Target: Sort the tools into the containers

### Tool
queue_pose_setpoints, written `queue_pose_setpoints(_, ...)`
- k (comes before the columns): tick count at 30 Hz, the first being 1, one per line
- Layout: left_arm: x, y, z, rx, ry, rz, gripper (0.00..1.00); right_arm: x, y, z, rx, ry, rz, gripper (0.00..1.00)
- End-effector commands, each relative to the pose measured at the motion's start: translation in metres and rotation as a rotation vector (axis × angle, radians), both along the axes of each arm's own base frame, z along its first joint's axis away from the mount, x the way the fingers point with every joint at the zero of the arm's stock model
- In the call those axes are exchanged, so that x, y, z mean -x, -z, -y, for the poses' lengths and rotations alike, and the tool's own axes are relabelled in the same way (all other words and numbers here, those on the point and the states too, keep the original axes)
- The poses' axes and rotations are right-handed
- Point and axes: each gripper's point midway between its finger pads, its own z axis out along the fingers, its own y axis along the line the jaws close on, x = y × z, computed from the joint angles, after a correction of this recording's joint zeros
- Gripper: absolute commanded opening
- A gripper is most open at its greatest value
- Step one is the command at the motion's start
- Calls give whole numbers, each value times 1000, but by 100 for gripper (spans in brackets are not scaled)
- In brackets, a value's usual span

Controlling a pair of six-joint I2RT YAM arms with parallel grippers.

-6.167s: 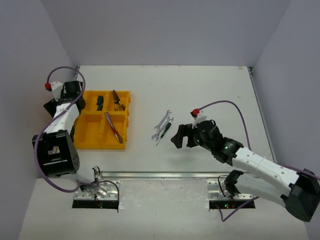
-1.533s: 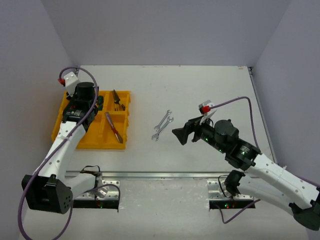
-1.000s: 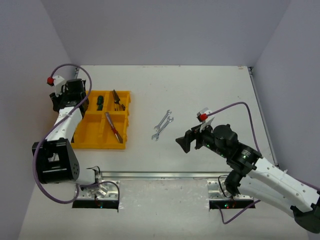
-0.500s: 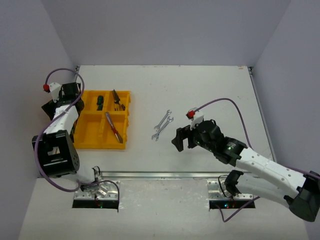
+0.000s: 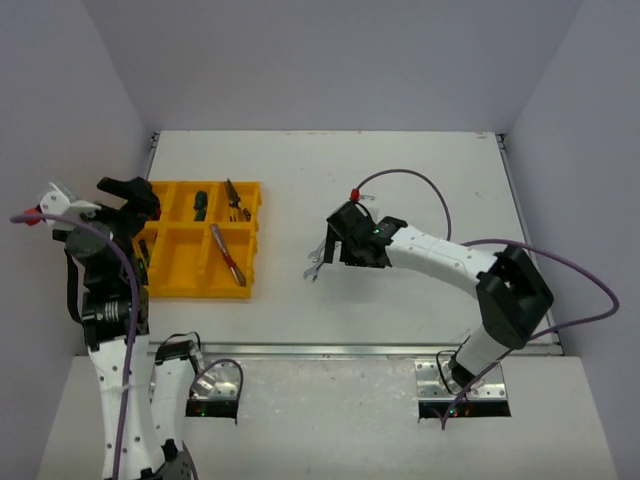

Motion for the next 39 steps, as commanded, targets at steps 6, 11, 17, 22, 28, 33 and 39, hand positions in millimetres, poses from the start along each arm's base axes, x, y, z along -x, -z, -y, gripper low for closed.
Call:
queue_pose_setpoints(6, 11, 88, 75, 23, 393, -109, 100, -35, 29, -11, 71, 288, -103, 74)
queue_pose_setpoints(11, 14, 82, 91, 8, 466, -64, 100, -49, 43, -5, 144, 388, -105, 64)
queue_pose_setpoints(17, 16, 80, 99, -2, 493, -50, 100, -58, 54, -11, 136, 418, -128, 64)
queue_pose_setpoints(22, 15, 81, 99, -1, 498, -52, 100, -61, 64, -21, 119, 423, -161, 62)
queue_pose_setpoints(28, 14, 83, 102, 3, 515, -59, 100, -67, 69, -32, 106, 408, -174, 60)
queue_pose_setpoints(33, 14, 82, 103, 2, 520, -55, 100, -69, 67, -31, 103, 418, -165, 60)
queue_pose_setpoints(39, 14, 82, 103, 0, 518, -54, 100, -62, 81, -29, 110, 442, -210, 57)
